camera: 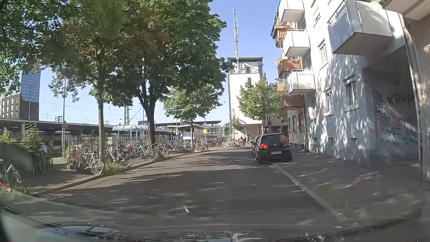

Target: Follow the waypoints while adhering to traffic rules and regulations

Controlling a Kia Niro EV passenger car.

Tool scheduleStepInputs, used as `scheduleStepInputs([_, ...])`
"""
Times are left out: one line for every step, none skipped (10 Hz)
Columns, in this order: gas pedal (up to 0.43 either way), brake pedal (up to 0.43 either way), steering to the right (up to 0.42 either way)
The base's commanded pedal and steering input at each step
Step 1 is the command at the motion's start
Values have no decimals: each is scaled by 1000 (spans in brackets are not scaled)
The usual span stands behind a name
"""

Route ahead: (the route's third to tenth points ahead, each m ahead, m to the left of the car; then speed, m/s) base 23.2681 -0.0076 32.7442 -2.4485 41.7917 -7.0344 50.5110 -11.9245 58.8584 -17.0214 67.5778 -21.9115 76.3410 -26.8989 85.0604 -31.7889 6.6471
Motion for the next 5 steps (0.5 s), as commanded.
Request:
scheduleStepInputs([67,0,-34])
scheduleStepInputs([67,0,-32])
scheduleStepInputs([59,0,-29])
scheduleStepInputs([59,0,-22])
scheduleStepInputs([47,0,-18])
